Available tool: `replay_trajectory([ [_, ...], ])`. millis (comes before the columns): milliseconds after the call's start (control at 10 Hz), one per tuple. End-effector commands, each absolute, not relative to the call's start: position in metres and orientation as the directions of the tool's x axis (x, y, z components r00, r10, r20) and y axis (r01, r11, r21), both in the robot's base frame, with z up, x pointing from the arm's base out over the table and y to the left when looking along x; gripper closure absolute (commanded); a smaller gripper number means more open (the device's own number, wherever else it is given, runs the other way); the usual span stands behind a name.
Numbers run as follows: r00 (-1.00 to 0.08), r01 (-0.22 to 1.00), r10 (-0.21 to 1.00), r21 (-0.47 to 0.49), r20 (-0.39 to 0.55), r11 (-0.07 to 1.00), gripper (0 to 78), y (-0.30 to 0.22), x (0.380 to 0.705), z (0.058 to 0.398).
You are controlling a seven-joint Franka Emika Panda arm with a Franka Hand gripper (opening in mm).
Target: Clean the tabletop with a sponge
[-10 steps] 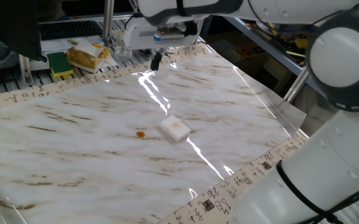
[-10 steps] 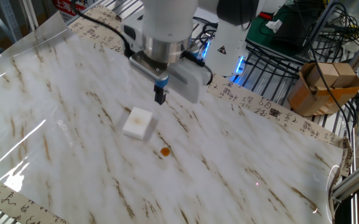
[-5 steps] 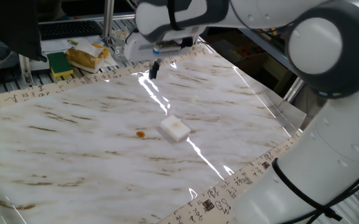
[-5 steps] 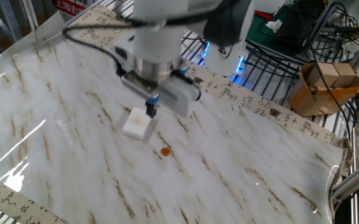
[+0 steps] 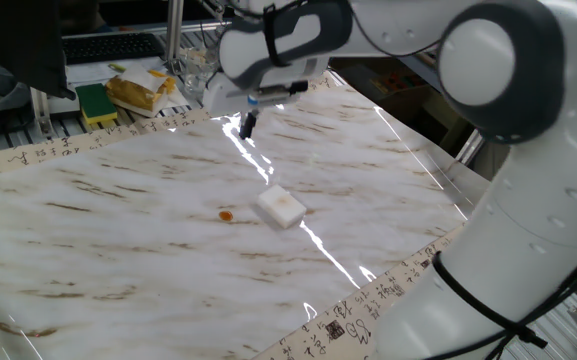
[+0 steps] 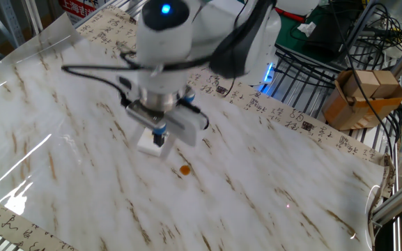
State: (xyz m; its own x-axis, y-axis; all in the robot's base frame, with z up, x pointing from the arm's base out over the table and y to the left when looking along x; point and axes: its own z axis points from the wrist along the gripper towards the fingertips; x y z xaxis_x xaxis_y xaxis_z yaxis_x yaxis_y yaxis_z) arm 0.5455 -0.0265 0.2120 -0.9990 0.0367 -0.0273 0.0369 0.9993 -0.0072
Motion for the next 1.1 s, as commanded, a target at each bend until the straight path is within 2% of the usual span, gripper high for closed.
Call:
replay_trajectory([
  [100, -0.999, 0.025, 0.025, 0.008, -0.042, 1.0, 77.6, -0.04, 0.549, 0.165],
  [400, -0.998, 0.028, 0.029, 0.017, -0.052, 0.999, 77.6, -0.043, 0.547, 0.147],
  [1100, -0.999, 0.022, 0.022, 0.008, -0.043, 1.0, 77.6, -0.044, 0.546, 0.146],
])
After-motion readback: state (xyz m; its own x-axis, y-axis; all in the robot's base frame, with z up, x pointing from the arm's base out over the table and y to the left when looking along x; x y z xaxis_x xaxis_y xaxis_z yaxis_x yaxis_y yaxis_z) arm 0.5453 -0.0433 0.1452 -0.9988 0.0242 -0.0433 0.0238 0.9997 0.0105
